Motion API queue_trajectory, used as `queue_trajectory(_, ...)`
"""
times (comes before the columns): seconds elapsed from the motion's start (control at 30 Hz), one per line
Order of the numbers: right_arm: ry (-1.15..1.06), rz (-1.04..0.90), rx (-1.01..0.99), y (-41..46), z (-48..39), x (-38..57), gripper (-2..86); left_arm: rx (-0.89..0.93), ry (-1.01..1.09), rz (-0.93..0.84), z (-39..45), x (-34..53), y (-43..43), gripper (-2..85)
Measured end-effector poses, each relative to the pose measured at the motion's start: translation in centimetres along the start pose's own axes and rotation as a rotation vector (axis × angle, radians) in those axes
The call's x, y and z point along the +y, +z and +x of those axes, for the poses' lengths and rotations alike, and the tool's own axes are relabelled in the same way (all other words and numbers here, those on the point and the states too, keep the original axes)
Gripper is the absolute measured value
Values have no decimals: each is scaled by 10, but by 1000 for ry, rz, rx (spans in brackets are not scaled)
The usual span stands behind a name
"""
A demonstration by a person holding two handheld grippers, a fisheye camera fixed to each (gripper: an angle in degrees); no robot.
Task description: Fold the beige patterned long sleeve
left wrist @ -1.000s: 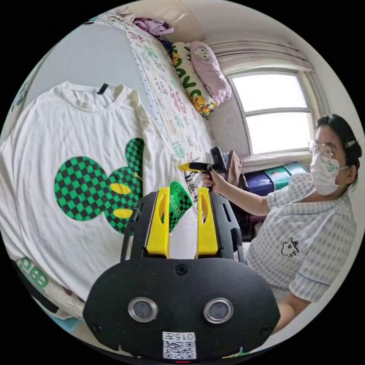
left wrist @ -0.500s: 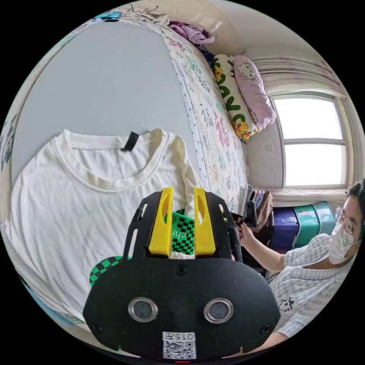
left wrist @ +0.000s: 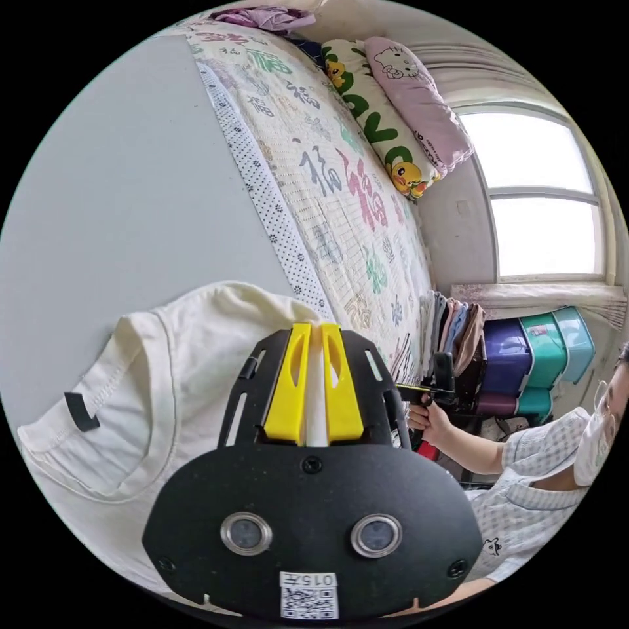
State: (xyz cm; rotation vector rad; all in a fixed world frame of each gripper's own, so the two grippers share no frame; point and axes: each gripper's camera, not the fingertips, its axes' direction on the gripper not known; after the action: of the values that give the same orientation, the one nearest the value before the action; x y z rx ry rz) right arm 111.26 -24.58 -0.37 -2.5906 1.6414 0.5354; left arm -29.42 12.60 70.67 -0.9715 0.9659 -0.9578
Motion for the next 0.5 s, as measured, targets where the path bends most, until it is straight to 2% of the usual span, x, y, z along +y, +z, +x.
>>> queue_trajectory(0.07,11,11,18,3,2,8,2,-78,1,-45,0,-10,13,26)
queue_trajectory(0.2,-3,10,53,8,6,30,2,-20,-30,-21,-6,-2,9,45)
queue_trajectory(0.37,-37,26,114,-14,15,75,3,-73,-30,57,-1,72,-47,116)
queue_trajectory(0.5,-135,-6,135,-24,13,129,6,-175,-70,0,-2,131,-54,132)
